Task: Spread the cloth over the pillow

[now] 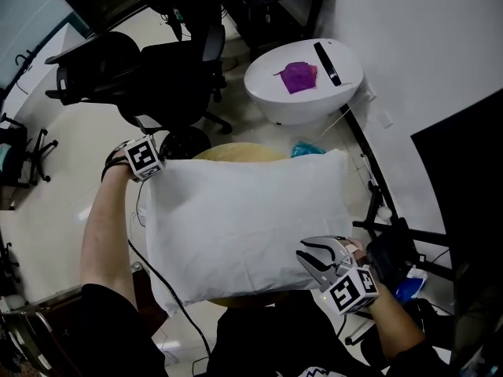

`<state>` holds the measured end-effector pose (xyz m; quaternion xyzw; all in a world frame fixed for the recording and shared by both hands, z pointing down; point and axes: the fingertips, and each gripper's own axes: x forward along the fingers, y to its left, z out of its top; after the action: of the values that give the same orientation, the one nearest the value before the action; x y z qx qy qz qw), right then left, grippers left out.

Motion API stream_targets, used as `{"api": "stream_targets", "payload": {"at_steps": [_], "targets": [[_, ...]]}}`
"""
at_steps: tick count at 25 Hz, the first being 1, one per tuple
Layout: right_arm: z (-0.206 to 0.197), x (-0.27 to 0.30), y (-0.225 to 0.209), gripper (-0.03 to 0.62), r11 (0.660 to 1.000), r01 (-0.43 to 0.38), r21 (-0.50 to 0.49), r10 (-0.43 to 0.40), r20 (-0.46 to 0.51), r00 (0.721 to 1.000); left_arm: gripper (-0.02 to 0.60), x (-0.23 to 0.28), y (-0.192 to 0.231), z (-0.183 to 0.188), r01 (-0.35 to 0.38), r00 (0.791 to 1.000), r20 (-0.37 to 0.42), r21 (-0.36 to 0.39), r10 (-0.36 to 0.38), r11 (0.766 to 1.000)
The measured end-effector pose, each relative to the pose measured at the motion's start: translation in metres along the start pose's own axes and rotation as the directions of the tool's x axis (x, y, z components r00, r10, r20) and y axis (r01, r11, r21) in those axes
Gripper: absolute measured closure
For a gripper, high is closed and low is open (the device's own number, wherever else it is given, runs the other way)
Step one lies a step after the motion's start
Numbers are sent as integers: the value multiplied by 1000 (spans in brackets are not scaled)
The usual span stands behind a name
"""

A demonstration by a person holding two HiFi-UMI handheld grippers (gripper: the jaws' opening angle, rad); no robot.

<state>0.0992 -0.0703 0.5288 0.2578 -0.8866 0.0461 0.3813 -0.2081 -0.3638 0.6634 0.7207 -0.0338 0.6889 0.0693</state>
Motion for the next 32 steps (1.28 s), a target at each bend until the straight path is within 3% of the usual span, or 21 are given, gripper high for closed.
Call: {"api": "stream_targets", "payload": {"at_steps": [6,12,19,22,24,26,32], "targets": [[-22,15,10,487,1000,-14,-18,12,-104,995,581,17,-12,-5,12,1000,-24,2,-12,1000],[-30,19,11,487,1000,-2,16,4,-121,993,581,19,-14,-4,-14,1000,-13,0,14,1000],[-29,13,14,487,998,49,33,-45,-113,993,578,2,-17,-5,-42,996,76,-70,48,997],[-24,9,17,487,996,70,48,-65,-98,993,561,-8,-12,-15,-116,990,68,-65,120,991],[-20,6,20,487,995,87,52,-82,-95,992,547,-20,-1,-28,-213,975,49,-46,215,976],[-15,3,21,487,992,110,54,-105,-94,990,529,-32,6,-42,-272,959,59,-85,278,958],[-13,-9,24,487,973,211,92,-202,-100,974,514,-58,-32,-60,-282,936,181,-121,301,952]]}}
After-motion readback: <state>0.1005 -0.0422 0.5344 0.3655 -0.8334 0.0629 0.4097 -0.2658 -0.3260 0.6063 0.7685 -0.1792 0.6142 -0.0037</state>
